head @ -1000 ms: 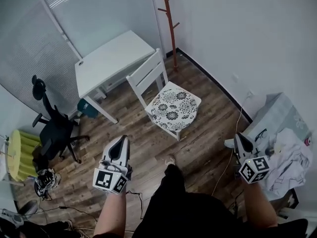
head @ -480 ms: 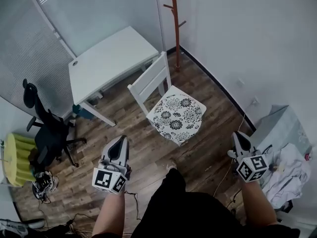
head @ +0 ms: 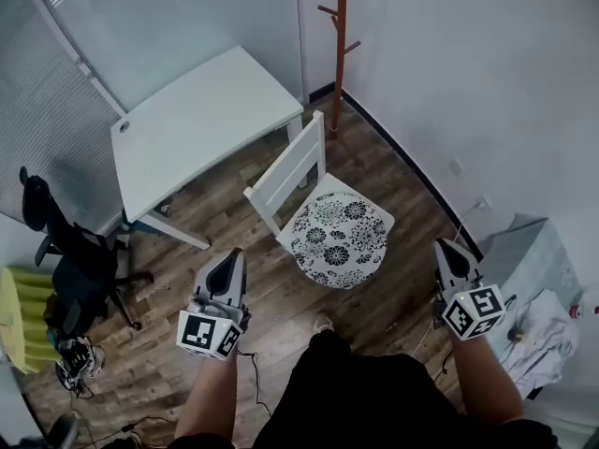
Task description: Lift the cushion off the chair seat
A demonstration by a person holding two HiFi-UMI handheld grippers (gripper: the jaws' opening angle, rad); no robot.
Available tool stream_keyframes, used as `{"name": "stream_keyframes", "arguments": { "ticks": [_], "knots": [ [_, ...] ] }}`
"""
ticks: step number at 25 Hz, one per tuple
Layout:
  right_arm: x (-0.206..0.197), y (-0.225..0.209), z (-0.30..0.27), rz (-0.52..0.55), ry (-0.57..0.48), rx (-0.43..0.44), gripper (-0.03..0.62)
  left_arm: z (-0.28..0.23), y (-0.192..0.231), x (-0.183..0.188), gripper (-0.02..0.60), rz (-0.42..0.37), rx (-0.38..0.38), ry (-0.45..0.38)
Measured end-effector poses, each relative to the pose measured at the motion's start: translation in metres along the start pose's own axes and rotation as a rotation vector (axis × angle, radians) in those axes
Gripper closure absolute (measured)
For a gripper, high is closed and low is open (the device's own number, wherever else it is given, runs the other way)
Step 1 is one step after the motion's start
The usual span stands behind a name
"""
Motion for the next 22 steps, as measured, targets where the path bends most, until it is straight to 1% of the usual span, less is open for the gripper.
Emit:
{"name": "stream_keyframes", "arguments": {
  "ticks": [2,5,8,10,13,16,22],
  "knots": [
    [0.005,0.001,-0.009,0.012,0.008,-0.004,0.586,-0.016,0.008,-0.002,0.578,0.004,-0.017,-0.002],
    [0.012,-0.008,-0.020,0.017,0.008,-0.034,0.586,-0.038,0.017,-0.004,0.578,0.017,-0.039,-0.011],
    [0.013,-0.017,-0.028,0.019,0.016,-0.060,0.586,-0.049,0.018,-0.008,0.578,0.010,-0.069,-0.003],
    [0.013,-0.022,-0.032,0.024,0.023,-0.063,0.586,-0.053,0.020,-0.014,0.578,0.012,-0.071,0.001],
    [0.013,-0.030,-0.039,0.037,0.033,-0.051,0.586,-0.058,0.021,-0.024,0.578,0.035,-0.047,0.009],
    [0.014,-0.040,-0.047,0.034,0.031,-0.035,0.586,-0.060,0.012,-0.030,0.578,0.050,-0.031,0.022],
    [0.017,-0.053,-0.075,0.029,0.015,0.043,0.586,-0.063,-0.004,-0.030,0.578,0.020,0.000,0.051]
  ]
}}
Point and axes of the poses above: the fingertips, and each gripper's own axes: z backward along the fingers, y to its left, x out of its top, the point moved 5 cm from there along z, backward along the fingers, and after that the axes turned 3 degrees about -x, right-handed, at the moved point
